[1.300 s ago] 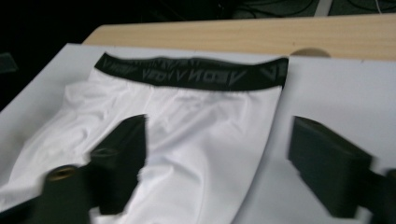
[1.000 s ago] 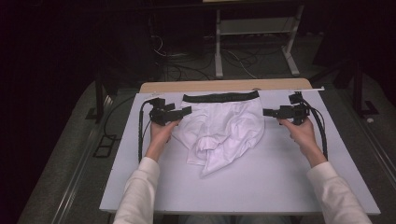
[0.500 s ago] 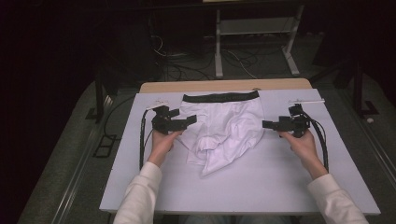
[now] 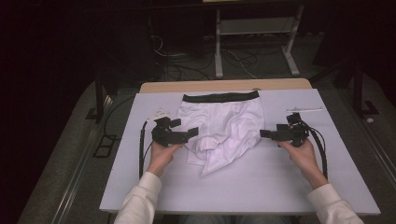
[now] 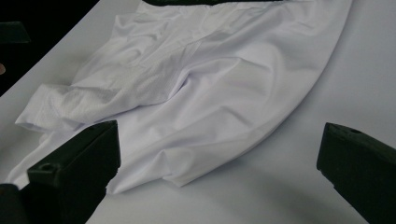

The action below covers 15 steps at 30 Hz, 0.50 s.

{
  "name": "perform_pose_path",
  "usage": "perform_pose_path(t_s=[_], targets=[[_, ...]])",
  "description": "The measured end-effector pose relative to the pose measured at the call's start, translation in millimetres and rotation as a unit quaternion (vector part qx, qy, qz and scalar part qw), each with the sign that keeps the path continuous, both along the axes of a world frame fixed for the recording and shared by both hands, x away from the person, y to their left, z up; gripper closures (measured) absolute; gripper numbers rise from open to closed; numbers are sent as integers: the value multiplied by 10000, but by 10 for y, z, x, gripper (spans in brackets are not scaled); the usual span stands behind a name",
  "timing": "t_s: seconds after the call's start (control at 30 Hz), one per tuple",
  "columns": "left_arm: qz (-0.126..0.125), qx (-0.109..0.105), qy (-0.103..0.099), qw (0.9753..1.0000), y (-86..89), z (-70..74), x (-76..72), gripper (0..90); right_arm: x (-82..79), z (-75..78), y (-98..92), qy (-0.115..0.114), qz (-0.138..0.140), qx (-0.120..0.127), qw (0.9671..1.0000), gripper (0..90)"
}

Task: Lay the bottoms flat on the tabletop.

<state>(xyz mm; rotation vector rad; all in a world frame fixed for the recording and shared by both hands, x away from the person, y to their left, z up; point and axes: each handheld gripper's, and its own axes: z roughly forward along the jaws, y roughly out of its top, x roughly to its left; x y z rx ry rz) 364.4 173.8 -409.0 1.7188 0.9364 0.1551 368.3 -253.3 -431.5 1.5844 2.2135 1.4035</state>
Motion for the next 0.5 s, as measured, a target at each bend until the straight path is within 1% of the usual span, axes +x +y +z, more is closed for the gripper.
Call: perform_pose_path(t_s=[0.1,0.17,0.23,0.3,0.33,0.4,0.5], targets=[[-151,135,7,9998,-49,-12,-74,0,-46,-22,25,31,37,1,10000,0],[-243,187,25,9995,-76,-22,-112,0,-71,-36,40,84,65,-9,9999,0],[-386,321,94,9987,-109,-32,-145,0,-93,-47,51,101,77,-10,9999,0],[-464,451,76,9979,-136,-45,-184,0,-117,-61,51,147,78,66,9998,32],[-494,494,93,9975,-143,-54,-201,0,-127,-72,50,175,81,91,9998,33],[-567,511,143,9970,-158,-71,-236,0,-146,-98,61,282,84,114,9995,40],[-707,573,180,9957,-192,-83,-302,0,-173,-132,95,381,152,62,9991,46]])
